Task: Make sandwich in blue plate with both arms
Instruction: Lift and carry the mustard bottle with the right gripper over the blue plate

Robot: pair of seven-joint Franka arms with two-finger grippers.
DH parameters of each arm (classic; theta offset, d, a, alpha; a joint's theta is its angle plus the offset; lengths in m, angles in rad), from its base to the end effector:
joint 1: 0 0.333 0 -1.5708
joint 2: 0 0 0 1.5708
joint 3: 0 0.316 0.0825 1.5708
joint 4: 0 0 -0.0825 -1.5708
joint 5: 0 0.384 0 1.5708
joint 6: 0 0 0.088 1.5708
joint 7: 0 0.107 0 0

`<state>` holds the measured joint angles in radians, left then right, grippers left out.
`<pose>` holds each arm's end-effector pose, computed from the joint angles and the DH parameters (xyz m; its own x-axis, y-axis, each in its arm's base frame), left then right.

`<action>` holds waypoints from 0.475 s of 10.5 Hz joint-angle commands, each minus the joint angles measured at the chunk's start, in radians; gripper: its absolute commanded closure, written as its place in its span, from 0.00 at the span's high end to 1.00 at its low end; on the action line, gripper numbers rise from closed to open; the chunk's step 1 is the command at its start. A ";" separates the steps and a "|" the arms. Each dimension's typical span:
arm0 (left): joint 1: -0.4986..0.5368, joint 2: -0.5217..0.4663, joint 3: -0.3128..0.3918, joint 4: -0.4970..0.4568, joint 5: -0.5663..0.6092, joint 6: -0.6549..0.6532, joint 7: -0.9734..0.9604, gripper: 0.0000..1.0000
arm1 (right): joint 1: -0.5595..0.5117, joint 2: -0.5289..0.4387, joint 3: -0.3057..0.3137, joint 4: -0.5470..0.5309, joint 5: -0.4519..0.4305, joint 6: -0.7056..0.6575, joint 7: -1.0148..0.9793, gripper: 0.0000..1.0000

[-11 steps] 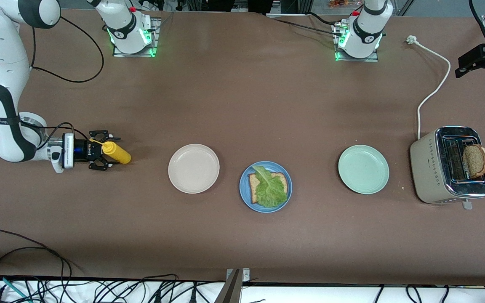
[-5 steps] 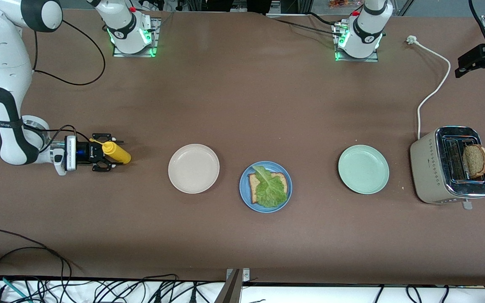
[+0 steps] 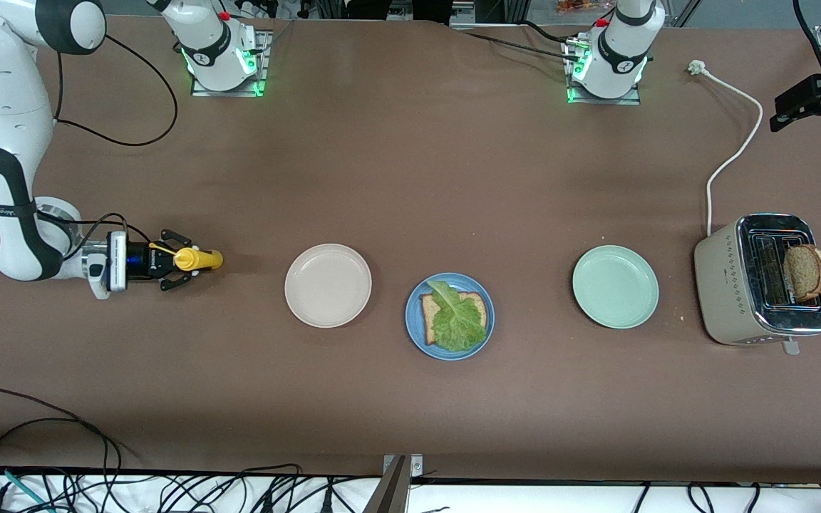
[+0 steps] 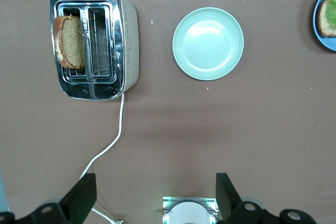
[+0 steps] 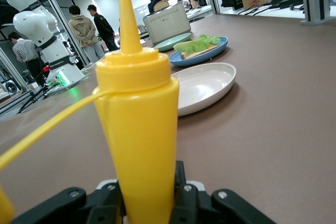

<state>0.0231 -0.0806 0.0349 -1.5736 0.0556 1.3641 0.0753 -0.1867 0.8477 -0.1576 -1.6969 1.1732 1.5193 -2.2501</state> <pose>0.5054 0.0370 0.6494 0.9912 -0.0068 -0.1319 -0.0125 -0.9990 -0.0428 0.5849 -0.0951 0.1097 0.3437 0.2926 0.8923 0.9360 -0.0296 -0.3508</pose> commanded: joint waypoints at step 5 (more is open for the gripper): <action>0.000 0.008 -0.001 0.027 -0.003 -0.019 0.018 1.00 | 0.168 -0.166 0.000 0.194 -0.130 0.145 0.350 0.00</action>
<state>0.0226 -0.0806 0.0343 -1.5735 0.0555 1.3641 0.0753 -0.1033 0.7757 -0.1538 -1.4961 1.0986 1.5693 -2.0032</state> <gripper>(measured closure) 0.000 0.793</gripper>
